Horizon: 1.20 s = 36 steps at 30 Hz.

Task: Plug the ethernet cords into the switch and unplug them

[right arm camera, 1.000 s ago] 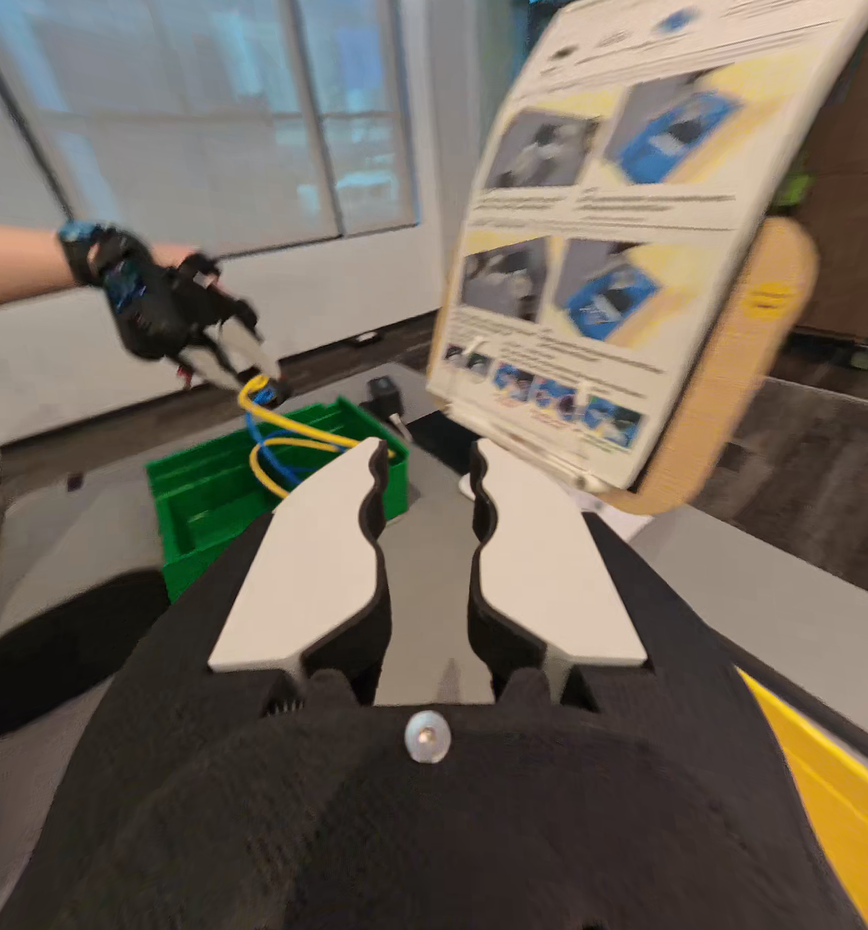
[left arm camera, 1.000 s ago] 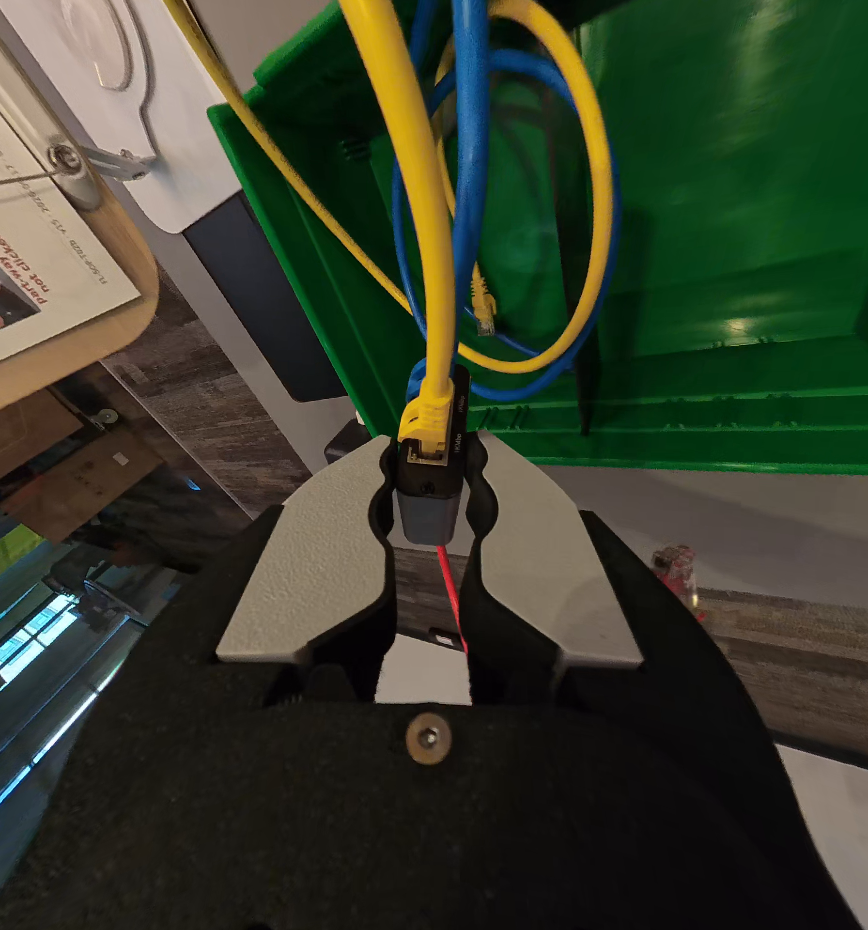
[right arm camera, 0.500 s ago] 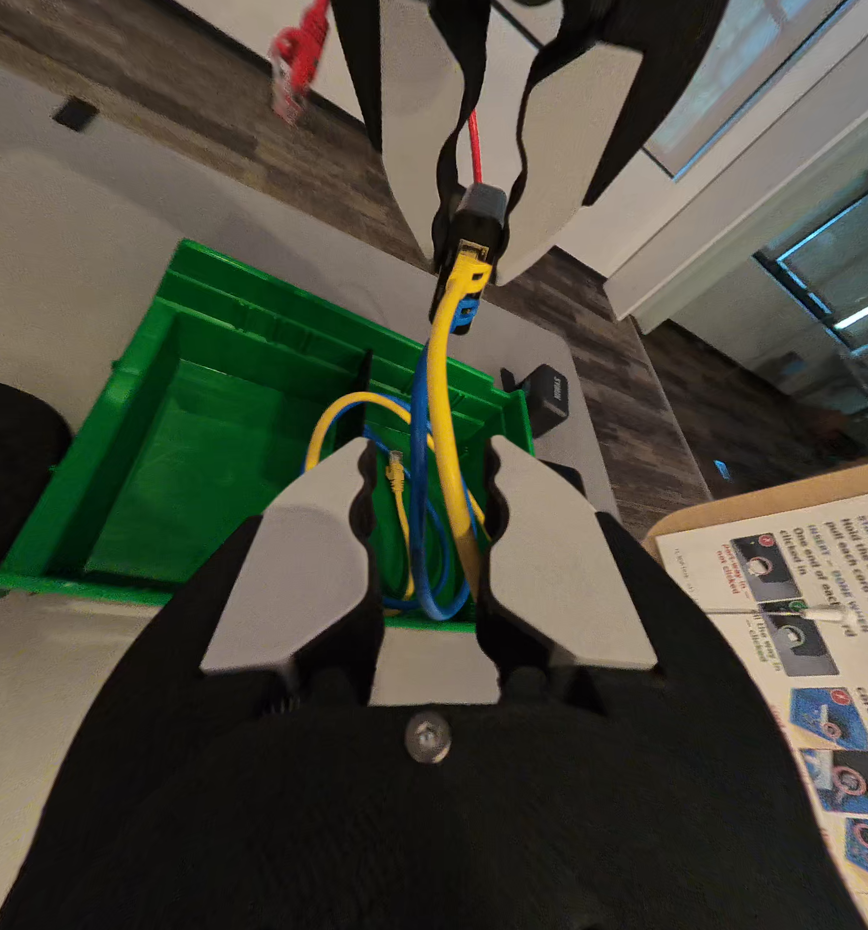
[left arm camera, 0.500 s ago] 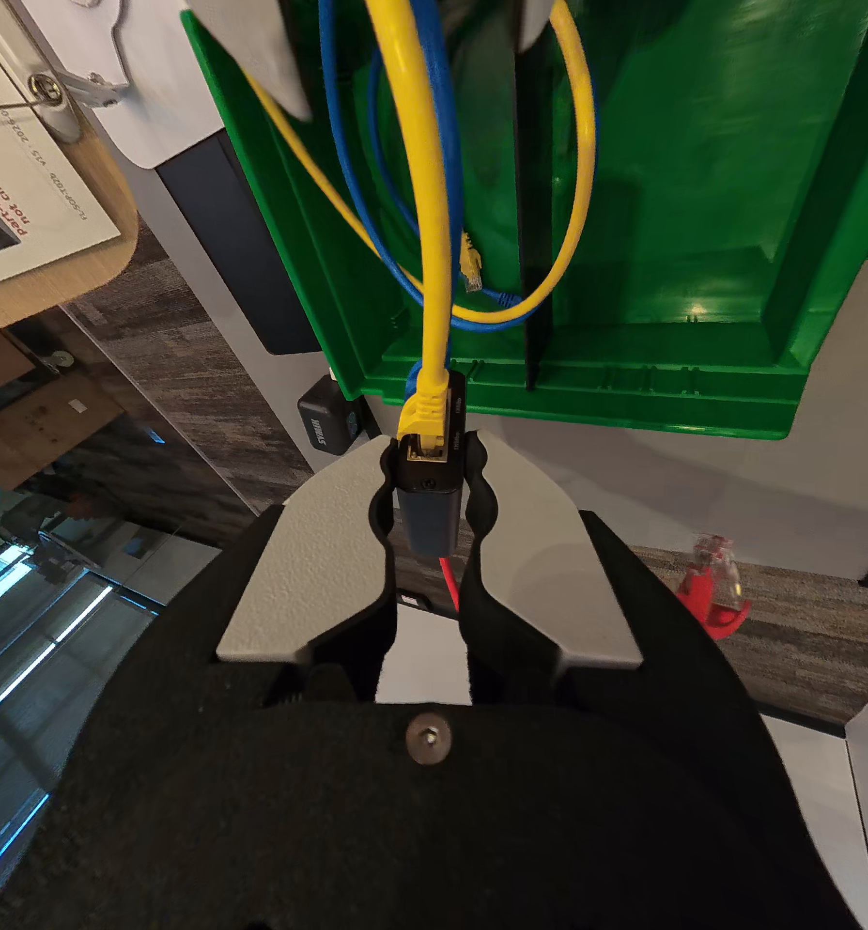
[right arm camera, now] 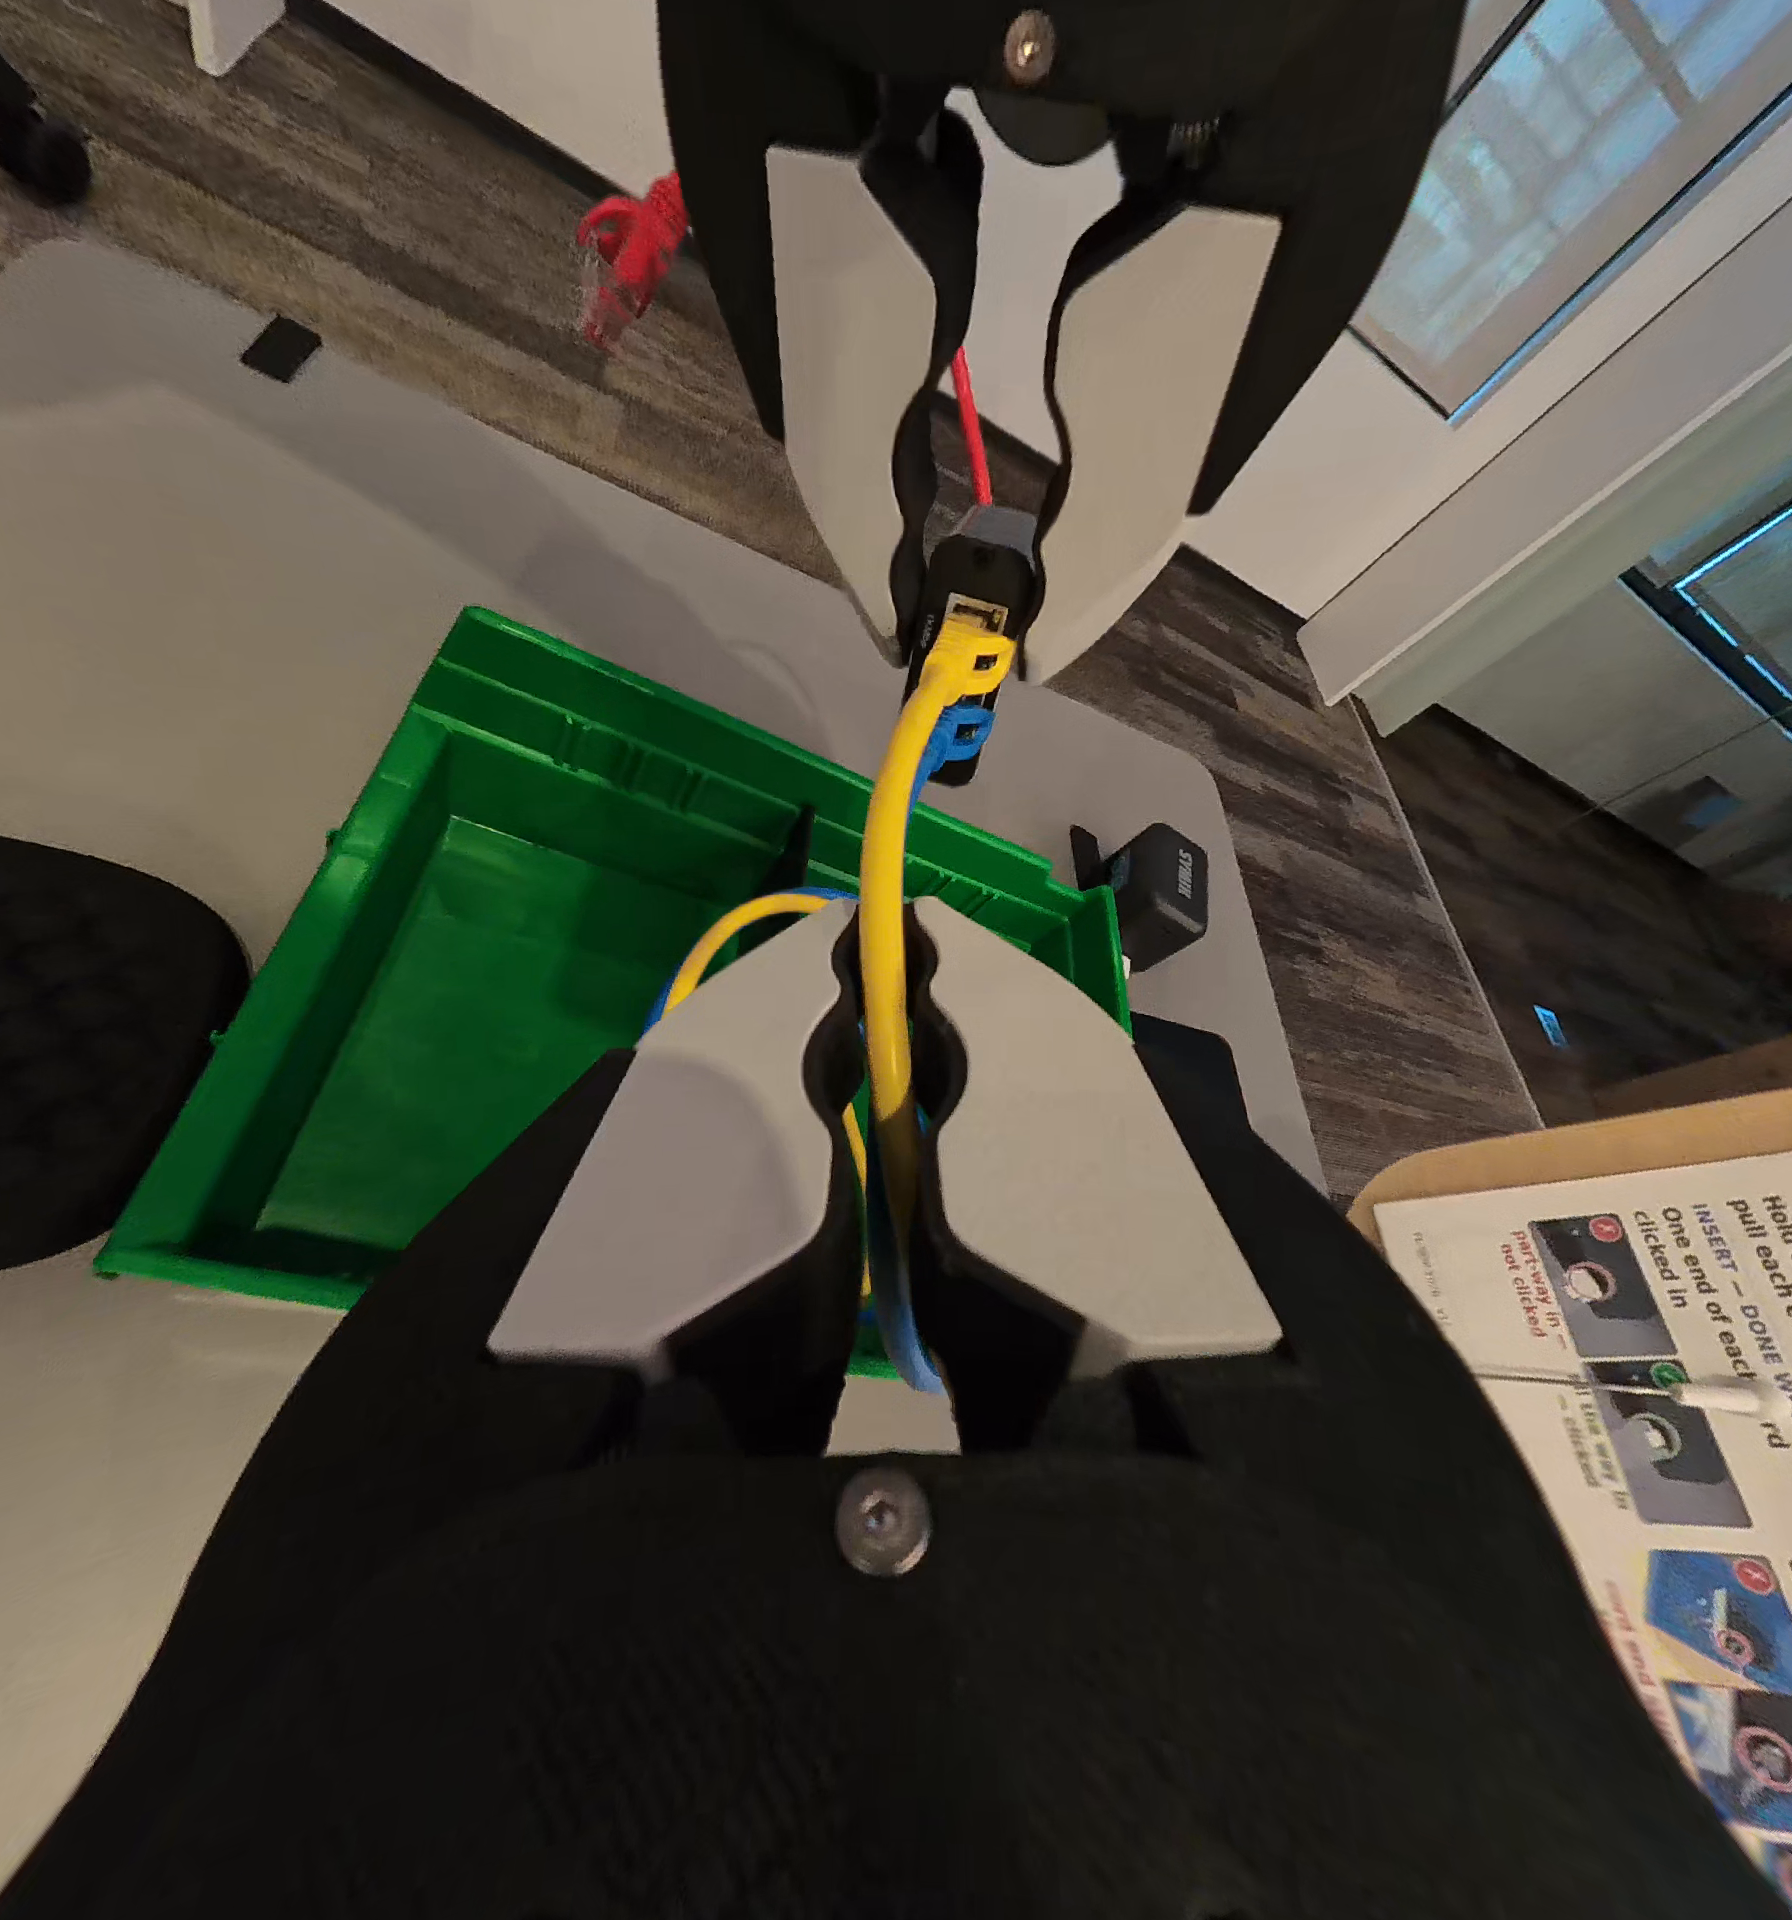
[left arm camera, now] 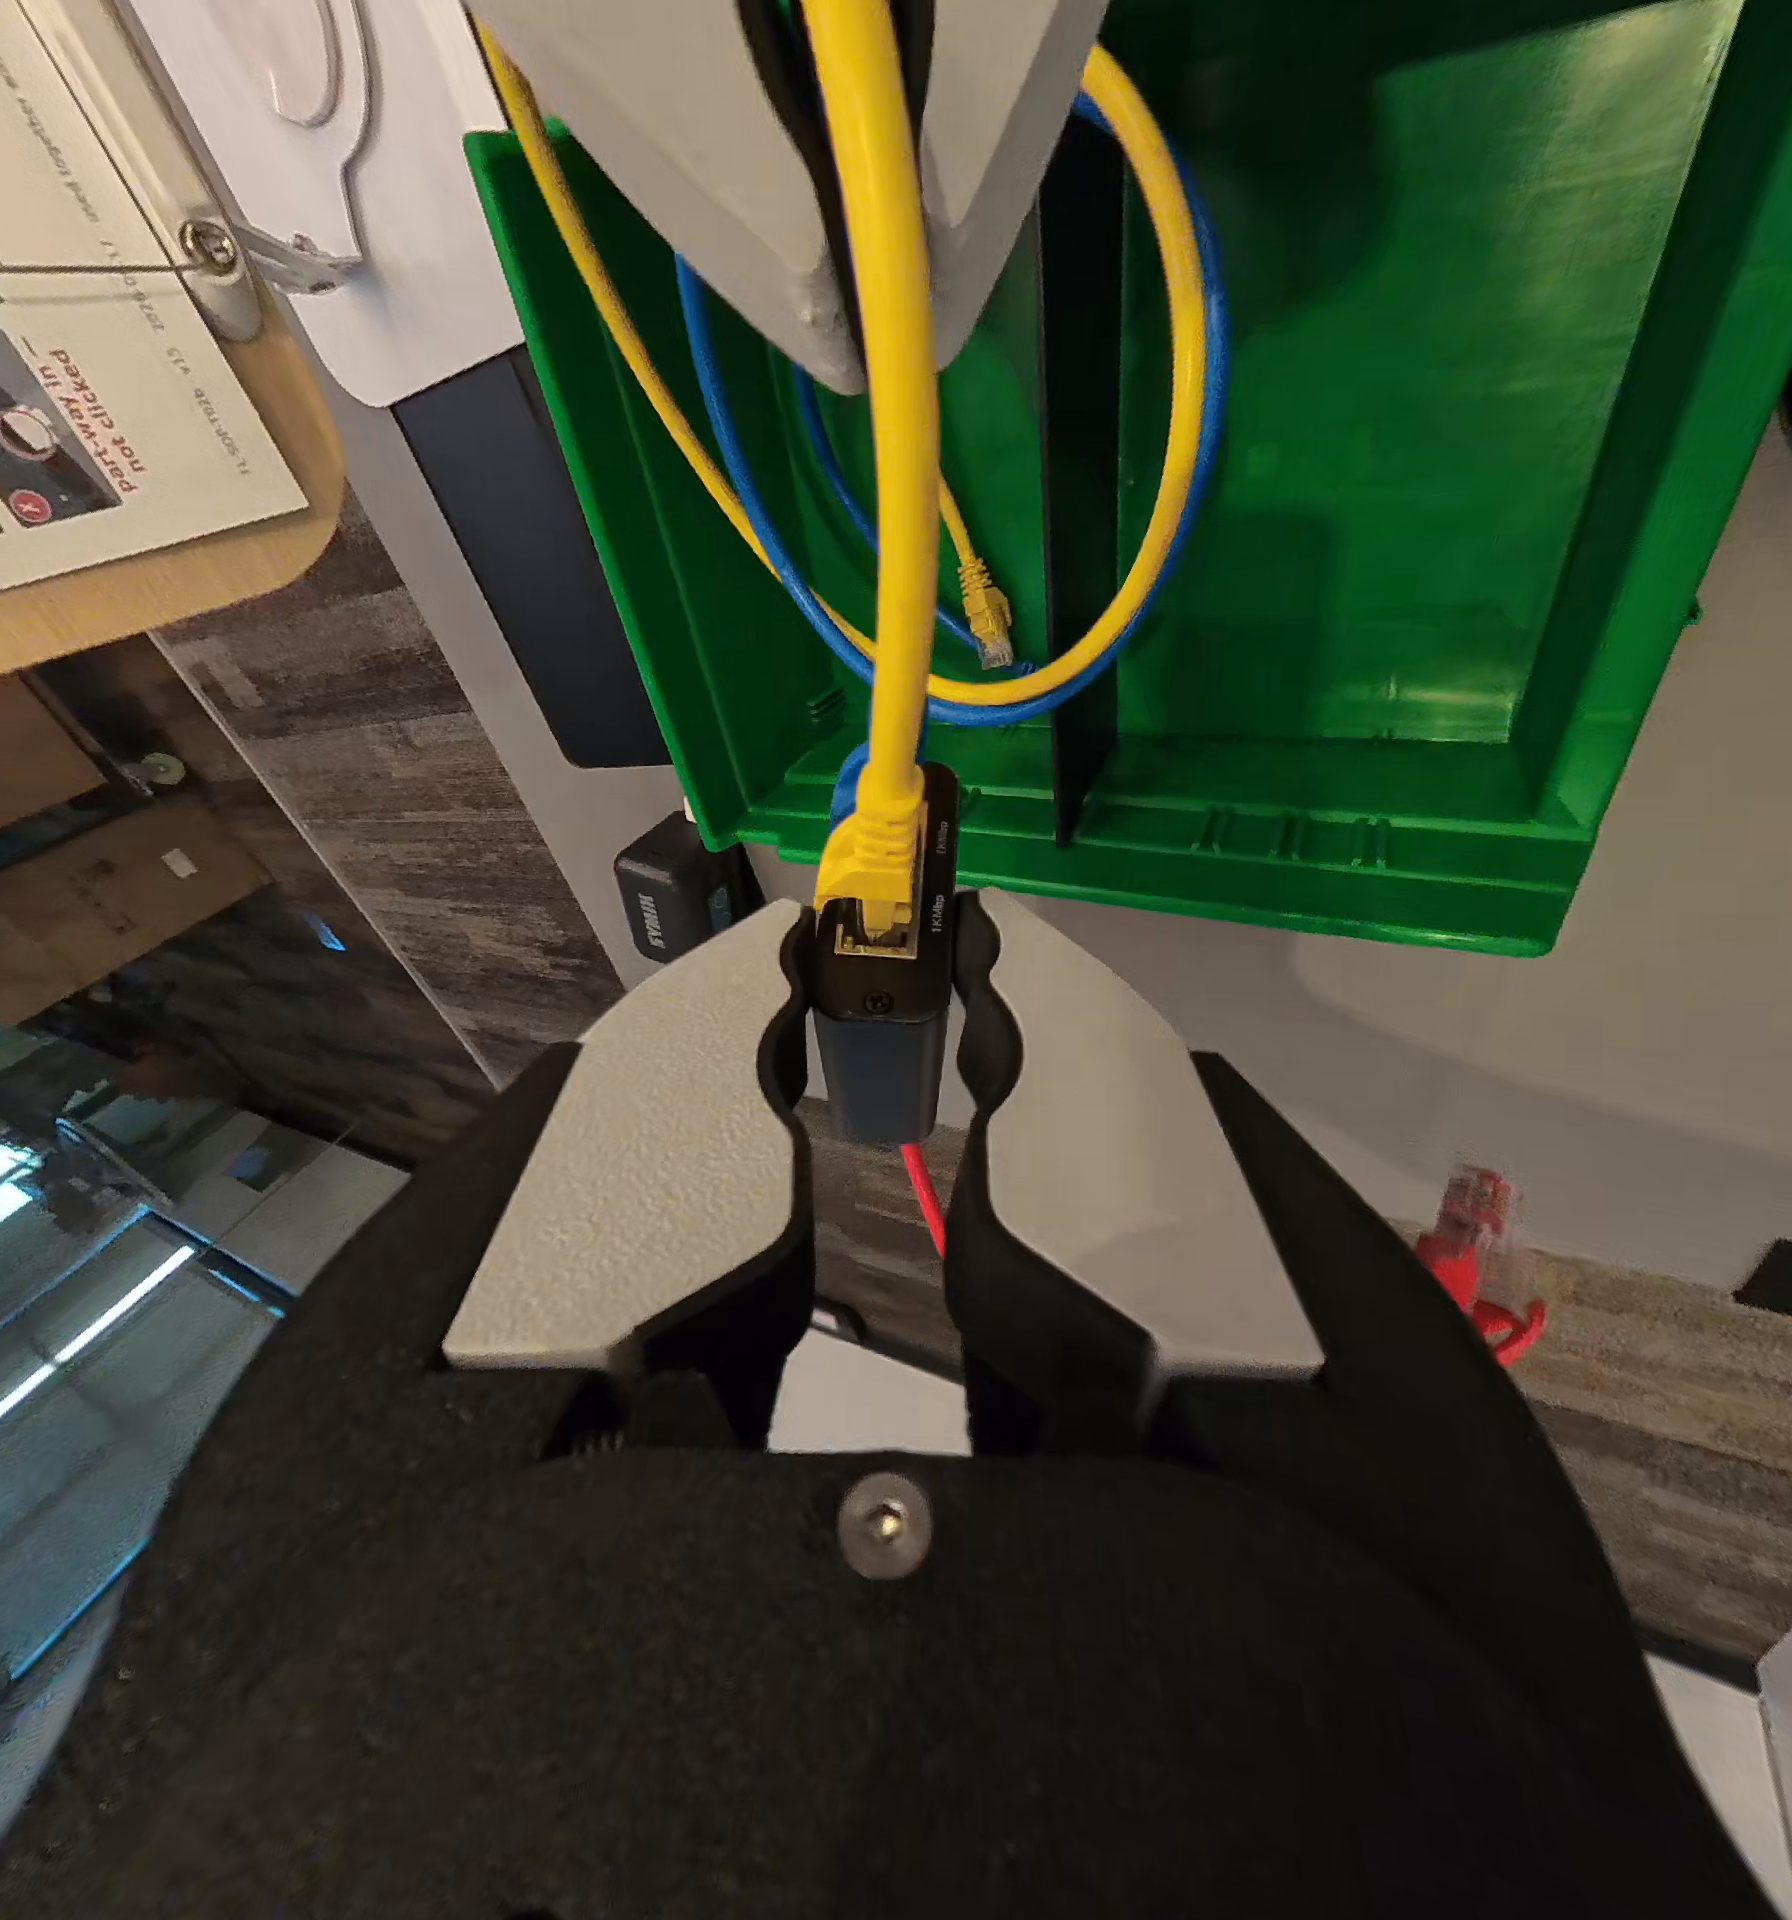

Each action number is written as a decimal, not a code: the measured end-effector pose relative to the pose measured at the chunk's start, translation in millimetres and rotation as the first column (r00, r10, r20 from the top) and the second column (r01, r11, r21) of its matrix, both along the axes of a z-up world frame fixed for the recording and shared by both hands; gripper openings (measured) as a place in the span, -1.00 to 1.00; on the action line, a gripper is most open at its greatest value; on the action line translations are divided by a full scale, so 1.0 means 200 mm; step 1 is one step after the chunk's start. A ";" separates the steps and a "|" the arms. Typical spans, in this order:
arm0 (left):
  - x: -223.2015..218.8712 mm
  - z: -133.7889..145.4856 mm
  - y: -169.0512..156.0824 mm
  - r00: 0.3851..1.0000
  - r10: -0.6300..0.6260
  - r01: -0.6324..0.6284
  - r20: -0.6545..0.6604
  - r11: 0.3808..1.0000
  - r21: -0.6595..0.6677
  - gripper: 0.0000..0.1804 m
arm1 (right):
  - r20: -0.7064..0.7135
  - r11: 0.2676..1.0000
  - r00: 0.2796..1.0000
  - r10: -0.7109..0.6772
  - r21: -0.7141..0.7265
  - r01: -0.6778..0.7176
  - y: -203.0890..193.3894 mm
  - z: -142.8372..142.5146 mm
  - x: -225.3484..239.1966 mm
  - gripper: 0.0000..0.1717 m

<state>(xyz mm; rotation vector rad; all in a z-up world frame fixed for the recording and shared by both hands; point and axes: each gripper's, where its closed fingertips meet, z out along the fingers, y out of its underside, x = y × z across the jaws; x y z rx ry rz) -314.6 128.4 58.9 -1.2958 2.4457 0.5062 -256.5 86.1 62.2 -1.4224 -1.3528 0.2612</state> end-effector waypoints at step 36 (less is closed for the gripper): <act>0.01 0.21 -0.07 0.987 0.012 -0.037 0.162 0.987 0.154 -0.73 | 0.354 0.818 0.841 -0.409 0.552 0.166 0.00 0.23 0.07 -0.92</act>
